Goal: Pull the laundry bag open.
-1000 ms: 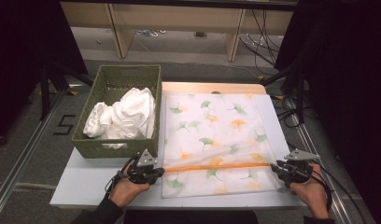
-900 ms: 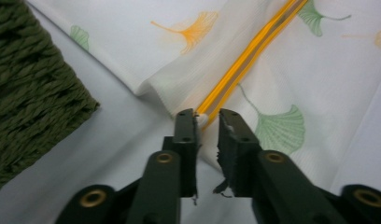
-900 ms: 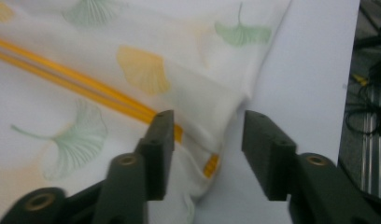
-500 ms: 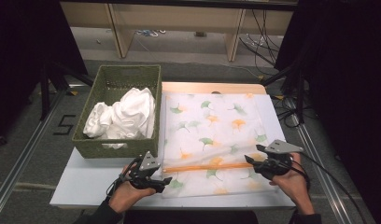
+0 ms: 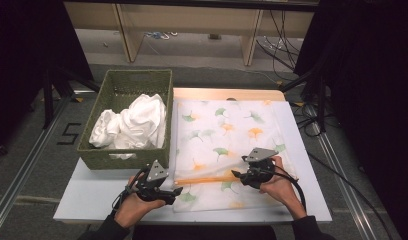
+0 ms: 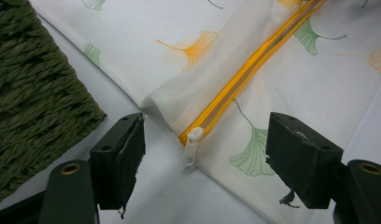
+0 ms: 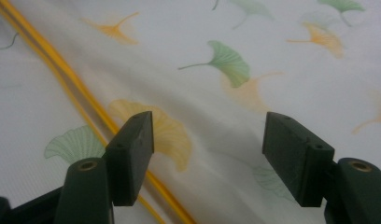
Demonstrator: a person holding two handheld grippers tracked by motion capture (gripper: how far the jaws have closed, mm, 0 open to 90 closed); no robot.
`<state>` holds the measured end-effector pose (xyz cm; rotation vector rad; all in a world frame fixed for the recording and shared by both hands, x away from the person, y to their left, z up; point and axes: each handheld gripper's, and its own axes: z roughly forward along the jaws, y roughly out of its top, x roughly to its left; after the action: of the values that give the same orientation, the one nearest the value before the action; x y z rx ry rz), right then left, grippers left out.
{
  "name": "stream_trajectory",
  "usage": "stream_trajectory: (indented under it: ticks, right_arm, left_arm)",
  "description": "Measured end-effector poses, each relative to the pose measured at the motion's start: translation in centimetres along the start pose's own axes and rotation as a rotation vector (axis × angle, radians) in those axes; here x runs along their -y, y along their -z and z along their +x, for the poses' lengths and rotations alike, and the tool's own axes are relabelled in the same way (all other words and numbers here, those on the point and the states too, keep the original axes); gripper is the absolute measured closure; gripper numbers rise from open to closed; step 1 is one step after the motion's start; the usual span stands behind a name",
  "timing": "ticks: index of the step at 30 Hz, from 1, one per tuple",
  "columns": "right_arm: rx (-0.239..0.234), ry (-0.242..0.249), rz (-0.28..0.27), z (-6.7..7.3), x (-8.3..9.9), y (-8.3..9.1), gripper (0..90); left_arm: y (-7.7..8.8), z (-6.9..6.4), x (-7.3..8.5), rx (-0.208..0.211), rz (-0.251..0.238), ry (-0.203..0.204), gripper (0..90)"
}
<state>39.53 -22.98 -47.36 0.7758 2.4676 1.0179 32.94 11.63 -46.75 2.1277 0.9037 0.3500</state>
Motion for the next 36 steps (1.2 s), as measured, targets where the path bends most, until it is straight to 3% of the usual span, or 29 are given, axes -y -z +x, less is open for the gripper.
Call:
stream_trajectory:
  ticks: [4, 8, 10, 12, 16, 17, 18, 21, 23, 27, 28, 29, 30, 32, 33, 34, 35, 36]
  right_arm:
    - [-0.027, 0.039, 0.039, 0.5, 0.3, -0.5, 33.1]
    - [-0.025, 0.051, 0.074, 0.7, 0.7, -0.5, 31.6]
    - [0.009, 0.083, 0.095, 0.6, 0.9, -0.3, 32.0]
    - [0.039, 0.084, 0.105, 0.4, 0.9, -0.2, 34.8]
    - [0.119, 0.135, 0.08, 0.0, 0.6, -0.5, 43.9]
    - [0.142, 0.111, 0.079, 0.0, 0.6, -0.5, 46.5]
    - [0.15, 0.133, 0.075, -0.3, 0.6, -0.6, 49.1]
    - [0.195, 0.163, 0.043, -1.1, 0.4, -0.8, 55.6]
    - [0.209, 0.137, 0.034, -1.5, 0.3, -0.9, 57.9]
    - [0.146, 0.084, 0.041, -1.6, 0.3, -0.8, 59.5]
    - [0.133, 0.091, 0.039, -1.6, 0.3, -0.8, 59.4]
    - [0.106, 0.127, 0.03, -1.7, 0.3, -0.8, 59.4]
    - [0.083, 0.093, 0.048, -1.3, 0.3, -0.6, 58.9]
    - [0.04, 0.128, 0.063, -1.2, 0.4, -0.7, 56.4]
    - [0.015, 0.111, 0.09, -0.8, 0.5, -0.5, 55.9]
    - [0.008, 0.146, 0.099, -0.8, 0.7, -0.5, 55.5]
    - [-0.002, 0.108, 0.1, -0.6, 0.8, -0.3, 53.3]
    - [0.0, 0.117, 0.099, -0.7, 0.8, -0.3, 52.4]
  left_arm:
    - [-0.1, 0.0, 0.0, 0.004, 0.007, -0.006, 28.1]
    - [0.0, 0.0, -0.1, 0.006, 0.02, -0.024, 28.1]
    - [-0.1, 0.0, 0.0, 0.008, 0.013, -0.012, 28.1]
    - [-0.2, 0.0, 0.0, 0.008, 0.016, -0.014, 28.1]
    - [-0.2, 0.0, 0.0, -0.002, 0.023, -0.015, 28.1]
    - [-0.2, -0.1, 0.0, 0.005, 0.02, -0.018, 28.1]
    - [-0.3, 0.0, -0.1, 0.008, 0.026, -0.037, 28.2]
    - [-0.4, -0.1, -0.1, 0.016, 0.03, -0.024, 28.1]
    - [-0.3, -0.1, -0.1, 0.007, 0.032, -0.037, 28.2]
    - [-0.3, -0.1, -0.1, 0.011, 0.033, -0.028, 28.1]
    - [-0.3, -0.1, -0.1, 0.01, 0.032, -0.038, 28.1]
    - [-0.3, 0.0, -0.1, 0.005, 0.032, -0.041, 28.1]
    - [-0.3, -0.1, -0.1, 0.006, 0.031, -0.026, 28.1]
    - [-0.3, -0.2, -0.1, 0.016, 0.027, -0.024, 28.1]
    - [-0.3, -0.1, -0.1, 0.017, 0.029, -0.032, 28.1]
    - [-0.3, -0.1, -0.1, 0.018, 0.029, -0.031, 28.1]
    - [-0.3, -0.1, -0.1, 0.018, 0.029, -0.026, 28.1]
    - [-0.3, -0.1, -0.1, 0.018, 0.03, -0.027, 28.1]
